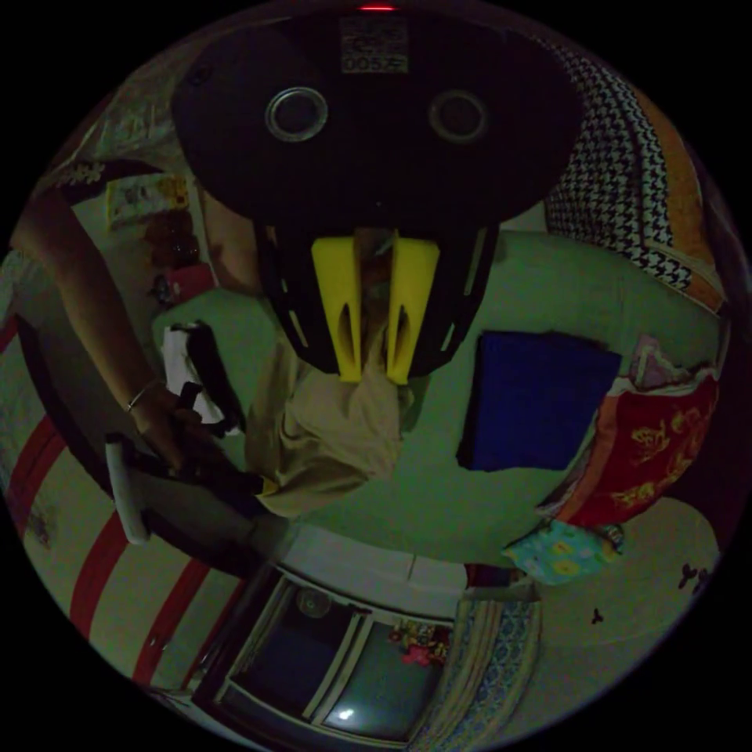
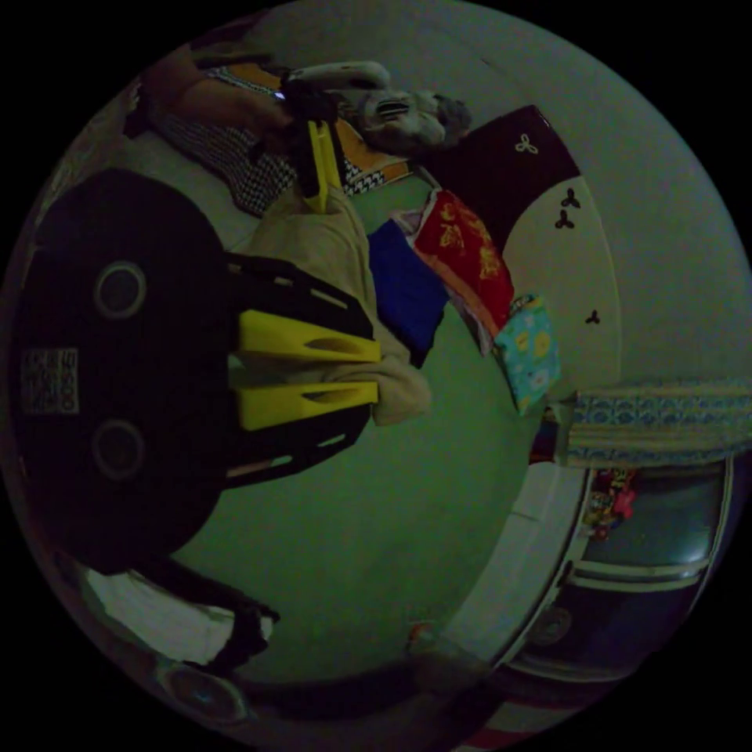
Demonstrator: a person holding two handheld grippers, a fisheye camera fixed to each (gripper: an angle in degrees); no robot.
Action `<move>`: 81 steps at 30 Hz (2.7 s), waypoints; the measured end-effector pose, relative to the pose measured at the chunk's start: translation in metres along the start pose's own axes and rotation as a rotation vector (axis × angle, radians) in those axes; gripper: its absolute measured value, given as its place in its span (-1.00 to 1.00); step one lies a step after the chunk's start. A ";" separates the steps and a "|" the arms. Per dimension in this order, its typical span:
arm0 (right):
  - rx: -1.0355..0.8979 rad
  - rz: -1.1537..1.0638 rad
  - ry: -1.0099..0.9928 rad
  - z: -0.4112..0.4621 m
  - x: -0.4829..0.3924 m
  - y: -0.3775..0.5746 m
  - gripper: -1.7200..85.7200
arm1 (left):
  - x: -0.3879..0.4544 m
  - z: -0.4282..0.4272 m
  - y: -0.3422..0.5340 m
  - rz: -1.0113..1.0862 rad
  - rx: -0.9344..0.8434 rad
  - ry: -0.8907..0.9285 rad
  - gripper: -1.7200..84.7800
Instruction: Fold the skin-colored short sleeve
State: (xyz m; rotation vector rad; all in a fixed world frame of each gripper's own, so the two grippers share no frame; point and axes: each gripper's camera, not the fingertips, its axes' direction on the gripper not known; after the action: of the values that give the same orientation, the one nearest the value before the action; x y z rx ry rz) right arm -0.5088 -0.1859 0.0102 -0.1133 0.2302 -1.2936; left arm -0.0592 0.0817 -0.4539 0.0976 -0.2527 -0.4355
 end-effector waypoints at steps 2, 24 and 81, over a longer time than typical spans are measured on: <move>0.021 -0.037 -0.032 0.000 -0.020 -0.036 -0.95 | -0.018 -0.021 -0.009 -0.020 0.015 0.003 -0.82; -0.372 0.105 -0.408 0.271 -0.055 -0.146 -0.83 | -0.292 0.001 -0.078 -0.657 -0.153 -0.243 -0.90; 0.123 0.555 0.292 0.008 0.003 0.486 -0.98 | 0.580 0.448 0.112 0.066 0.040 -0.160 -0.97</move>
State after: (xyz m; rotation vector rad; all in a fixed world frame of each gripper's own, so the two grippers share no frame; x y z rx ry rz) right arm -0.0505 -0.0571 -0.0857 0.2341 0.3995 -0.7627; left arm 0.3771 -0.0834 0.1223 0.0933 -0.4212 -0.3731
